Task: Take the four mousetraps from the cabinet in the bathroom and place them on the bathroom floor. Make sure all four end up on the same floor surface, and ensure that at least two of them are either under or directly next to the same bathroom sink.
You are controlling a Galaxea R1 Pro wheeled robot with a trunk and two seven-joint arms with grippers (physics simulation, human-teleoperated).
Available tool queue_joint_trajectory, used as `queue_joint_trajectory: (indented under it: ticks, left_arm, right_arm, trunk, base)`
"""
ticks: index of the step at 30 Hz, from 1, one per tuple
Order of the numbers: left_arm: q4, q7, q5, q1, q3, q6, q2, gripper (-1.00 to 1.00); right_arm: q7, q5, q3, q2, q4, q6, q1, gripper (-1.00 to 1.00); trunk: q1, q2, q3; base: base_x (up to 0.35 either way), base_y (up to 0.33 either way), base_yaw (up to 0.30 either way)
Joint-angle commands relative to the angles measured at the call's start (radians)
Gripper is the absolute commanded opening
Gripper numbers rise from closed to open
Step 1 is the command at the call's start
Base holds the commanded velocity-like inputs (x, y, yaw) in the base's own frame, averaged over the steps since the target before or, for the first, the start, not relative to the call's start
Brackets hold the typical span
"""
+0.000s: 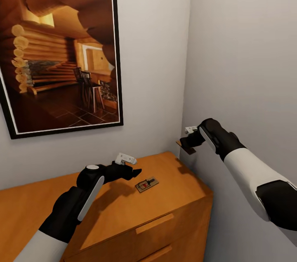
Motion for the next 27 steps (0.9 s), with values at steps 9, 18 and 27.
queue_joint_trajectory:
  ticks: [9, 18, 27]
  left_arm:
    - [-0.001, 0.001, 0.006, -0.001, -0.001, 0.007, 0.001, 1.00]
    - [0.001, -0.003, 0.006, -0.001, -0.002, 0.010, 0.001, 1.00]
    - [0.033, -0.006, 0.012, -0.001, -0.006, 0.018, -0.002, 1.00]
  right_arm:
    - [-0.005, -0.010, 0.005, -0.008, -0.001, 0.004, -0.001, -1.00]
    - [-0.004, -0.011, 0.005, -0.011, -0.001, 0.004, -0.001, -1.00]
    - [-0.006, -0.012, 0.003, -0.013, -0.001, 0.004, -0.001, -1.00]
  trunk:
    - [0.000, -0.001, 0.000]
    - [0.000, -0.001, 0.002]
    - [0.000, -0.001, 0.002]
  base:
    - [0.000, 0.000, -0.065]
    - [0.000, 0.000, -0.103]
    - [0.000, 0.000, -0.006]
